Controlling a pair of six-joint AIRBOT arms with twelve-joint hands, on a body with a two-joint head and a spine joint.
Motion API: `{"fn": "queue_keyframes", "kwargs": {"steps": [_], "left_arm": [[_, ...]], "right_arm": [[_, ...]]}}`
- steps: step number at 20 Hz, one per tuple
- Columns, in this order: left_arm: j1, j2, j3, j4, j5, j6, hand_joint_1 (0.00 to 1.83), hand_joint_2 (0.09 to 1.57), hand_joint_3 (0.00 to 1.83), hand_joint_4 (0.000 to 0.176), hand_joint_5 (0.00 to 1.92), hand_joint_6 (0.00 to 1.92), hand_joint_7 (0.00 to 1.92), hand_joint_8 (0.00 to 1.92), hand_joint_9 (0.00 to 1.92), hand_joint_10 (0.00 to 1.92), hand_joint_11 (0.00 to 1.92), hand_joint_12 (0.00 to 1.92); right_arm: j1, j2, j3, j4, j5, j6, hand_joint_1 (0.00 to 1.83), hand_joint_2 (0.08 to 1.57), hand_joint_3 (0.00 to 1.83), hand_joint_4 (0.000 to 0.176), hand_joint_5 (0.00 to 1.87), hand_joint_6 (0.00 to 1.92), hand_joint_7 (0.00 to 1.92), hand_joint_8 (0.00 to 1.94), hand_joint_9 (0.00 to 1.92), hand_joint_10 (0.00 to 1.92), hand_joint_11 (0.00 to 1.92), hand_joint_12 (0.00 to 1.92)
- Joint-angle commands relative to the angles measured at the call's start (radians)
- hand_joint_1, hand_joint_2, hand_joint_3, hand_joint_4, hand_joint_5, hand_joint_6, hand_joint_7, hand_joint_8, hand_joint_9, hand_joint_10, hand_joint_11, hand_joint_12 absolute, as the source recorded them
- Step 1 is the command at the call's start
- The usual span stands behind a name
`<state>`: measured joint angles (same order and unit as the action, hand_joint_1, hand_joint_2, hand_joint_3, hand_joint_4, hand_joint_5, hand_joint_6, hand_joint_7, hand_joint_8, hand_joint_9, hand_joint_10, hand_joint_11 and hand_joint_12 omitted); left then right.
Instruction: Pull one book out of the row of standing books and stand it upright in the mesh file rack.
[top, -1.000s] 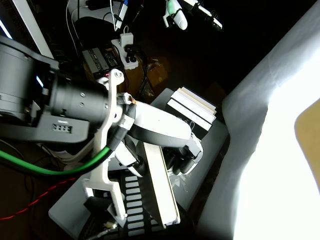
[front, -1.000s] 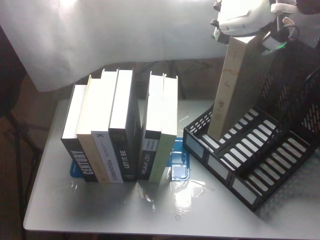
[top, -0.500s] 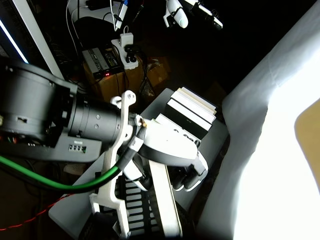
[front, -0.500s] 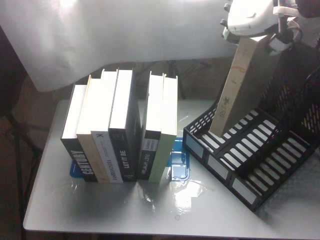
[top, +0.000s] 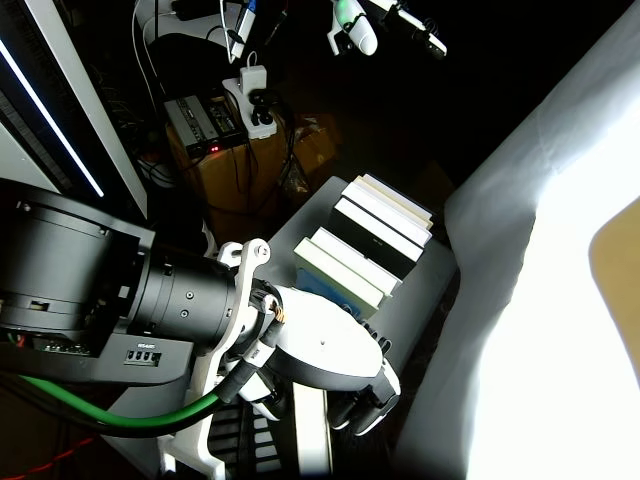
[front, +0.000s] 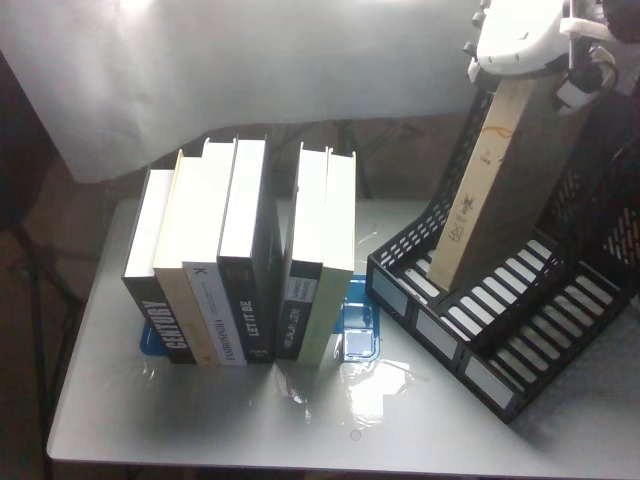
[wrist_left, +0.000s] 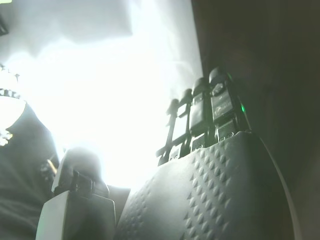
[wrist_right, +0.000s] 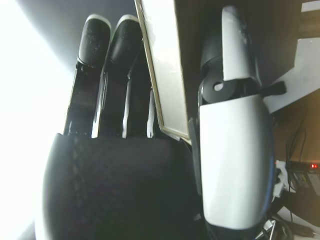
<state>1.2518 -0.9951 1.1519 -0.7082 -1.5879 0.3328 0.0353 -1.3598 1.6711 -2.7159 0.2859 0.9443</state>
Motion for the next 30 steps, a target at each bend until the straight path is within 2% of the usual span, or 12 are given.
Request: {"fn": "queue_keyframes", "kwargs": {"steps": [1,3,5,7,11,13,17,19,20,23,27,30], "left_arm": [[0.003,0.001,0.008,-0.023,-0.132,-0.005,0.17,1.28,0.0,0.001,0.0,0.0,0.0,0.0,0.0,0.0,0.0,0.0],[0.003,0.0,0.008,-0.023,-0.132,-0.005,0.17,1.28,0.0,0.0,0.0,0.0,0.0,0.0,0.0,0.0,0.0,0.0],[0.003,-0.001,0.009,-0.023,-0.132,-0.005,0.19,1.28,0.0,0.0,0.0,0.0,0.0,0.0,0.0,0.0,0.0,0.0],[0.003,-0.002,0.009,-0.023,-0.132,-0.005,0.17,1.28,0.0,0.0,0.0,0.0,0.0,0.0,0.0,0.0,0.0,0.0],[0.003,-0.005,0.011,-0.023,-0.131,-0.005,0.17,1.27,0.0,0.0,0.0,0.0,0.0,0.0,0.0,0.0,0.0,0.0],[0.003,-0.005,0.011,-0.023,-0.131,-0.005,0.14,1.26,0.0,0.018,0.0,0.0,0.0,0.0,0.0,0.0,0.0,0.0],[0.003,-0.006,0.011,-0.022,-0.13,-0.005,0.15,1.26,0.0,0.0,0.0,0.0,0.0,0.0,0.0,0.0,0.0,0.0],[0.003,-0.006,0.011,-0.022,-0.129,-0.005,0.16,1.25,0.0,0.006,0.0,0.0,0.0,0.0,0.0,0.0,0.0,0.0],[0.003,-0.006,0.011,-0.021,-0.128,-0.005,0.15,1.25,0.0,0.009,0.0,0.0,0.0,0.0,0.0,0.0,0.0,0.0],[0.003,-0.005,0.01,-0.017,-0.125,-0.005,0.13,1.24,0.0,0.022,0.0,0.0,0.0,0.0,0.0,0.0,0.0,0.0],[0.001,-0.004,0.01,-0.007,-0.116,-0.005,0.12,1.23,0.0,0.05,0.0,0.0,0.0,0.0,0.0,0.0,0.0,0.0],[-0.013,-0.004,0.015,0.013,-0.097,-0.005,0.11,1.22,0.0,0.072,0.0,0.0,0.0,0.0,0.0,0.0,0.0,0.0]], "right_arm": [[0.001,0.013,0.011,-0.014,-0.089,-0.006,1.34,1.22,0.0,0.0,0.7,1.4,0.85,1.16,0.7,1.5,0.33,1.71],[-0.023,0.008,0.028,-0.015,-0.091,-0.002,1.33,1.25,0.0,0.0,0.64,1.48,0.82,1.22,0.61,1.59,0.18,1.76],[-0.028,0.008,0.035,-0.024,-0.092,0.01,1.12,1.31,0.0,0.0,0.53,1.62,0.73,1.41,0.46,1.06,0.05,1.7],[-0.029,0.007,0.04,-0.065,-0.093,0.037,1.08,1.24,0.0,0.0,0.45,0.57,0.59,0.48,0.46,0.8,0.08,1.57],[-0.028,0.004,0.05,-0.069,-0.093,0.037,1.14,1.15,0.0,0.0,0.43,0.07,0.49,0.01,0.34,0.45,0.0,1.45],[-0.028,0.003,0.049,-0.078,-0.093,0.037,1.15,1.12,0.0,0.0,0.33,0.01,0.36,0.0,0.26,0.39,0.0,1.36],[-0.028,0.002,0.037,-0.087,-0.093,0.037,1.06,0.99,0.0,0.013,0.08,0.0,0.1,0.0,0.1,0.25,0.0,0.96],[-0.026,0.003,0.03,-0.087,-0.094,0.037,1.01,0.98,0.0,0.04,0.0,0.0,0.0,0.0,0.01,0.01,0.0,0.26],[-0.025,0.008,0.023,-0.086,-0.096,0.044,0.99,0.97,0.0,0.029,0.0,0.0,0.0,0.0,0.0,0.0,0.0,0.05],[-0.019,0.031,-0.018,-0.074,-0.099,0.085,0.78,1.04,0.02,0.0,0.0,0.0,0.0,0.0,0.0,0.0,0.0,0.0],[0.049,0.115,-0.126,0.053,-0.082,0.081,0.31,1.25,0.03,0.0,0.0,0.0,0.0,0.0,0.0,0.0,0.0,0.0],[0.05,0.155,-0.154,0.542,-0.02,-0.222,0.19,1.28,0.03,0.0,0.0,0.0,0.0,0.0,0.0,0.0,0.0,0.0]]}}
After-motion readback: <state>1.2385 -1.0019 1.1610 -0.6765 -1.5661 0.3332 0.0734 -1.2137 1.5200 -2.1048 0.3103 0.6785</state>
